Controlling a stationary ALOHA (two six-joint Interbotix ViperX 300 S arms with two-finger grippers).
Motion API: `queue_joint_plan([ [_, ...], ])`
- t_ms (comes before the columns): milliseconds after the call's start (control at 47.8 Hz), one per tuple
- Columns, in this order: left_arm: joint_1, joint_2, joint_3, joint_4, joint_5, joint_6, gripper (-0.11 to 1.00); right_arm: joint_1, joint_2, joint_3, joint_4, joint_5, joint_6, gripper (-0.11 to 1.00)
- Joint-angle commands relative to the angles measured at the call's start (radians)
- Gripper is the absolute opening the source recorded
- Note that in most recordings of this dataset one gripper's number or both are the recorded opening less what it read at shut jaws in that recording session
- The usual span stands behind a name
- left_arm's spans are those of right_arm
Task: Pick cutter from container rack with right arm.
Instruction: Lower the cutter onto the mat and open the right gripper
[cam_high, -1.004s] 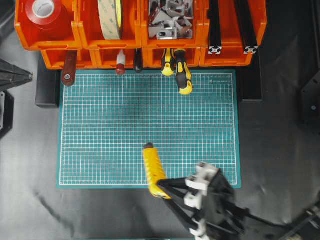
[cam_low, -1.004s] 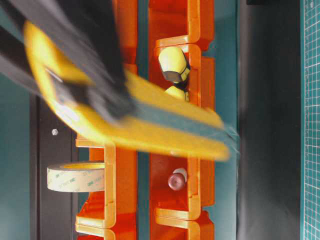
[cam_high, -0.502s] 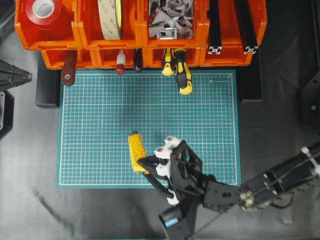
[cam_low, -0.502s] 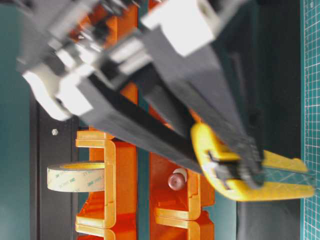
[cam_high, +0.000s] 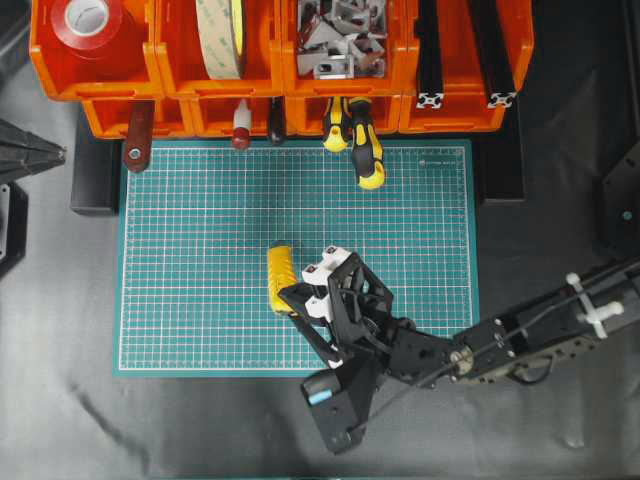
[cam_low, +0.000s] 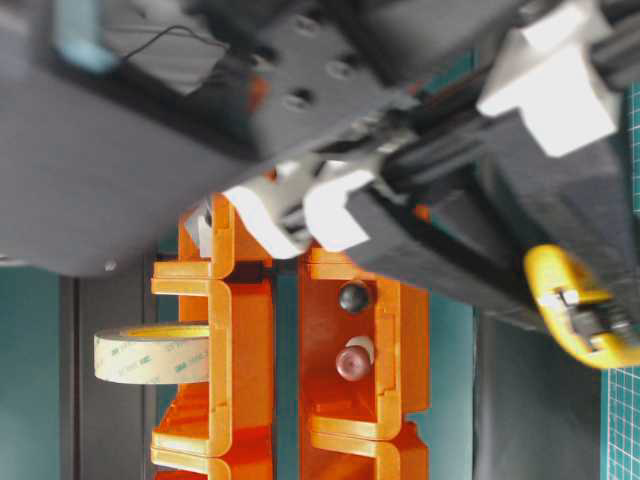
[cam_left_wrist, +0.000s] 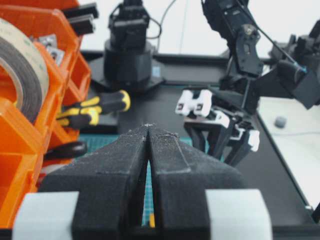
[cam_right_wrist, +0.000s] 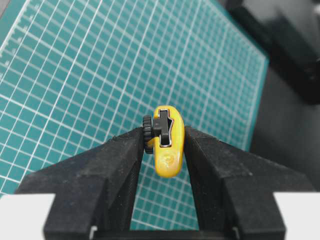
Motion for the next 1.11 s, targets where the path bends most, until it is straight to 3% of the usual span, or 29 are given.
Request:
queue_joint_plan([
  [0,0.006,0.012,-0.014,0.003,0.0,-0.003,0.01,-0.012,-0.002,-0.002,-0.005,-0.025,0.02,0.28],
  [481,0.006,0.014,-0.006,0.003,0.0,-0.011,0.01,-0.072,0.031,0.064,-0.003,-0.081,0.084,0.28],
  [732,0.008,0.014,-0.006,0.003,0.0,-0.011,0.01,-0.123,0.026,0.1,0.003,-0.202,0.098,0.28],
  [1087,0.008,0.012,-0.006,0.003,0.0,-0.011,0.01,-0.115,0.02,0.144,0.035,-0.295,0.17,0.28],
])
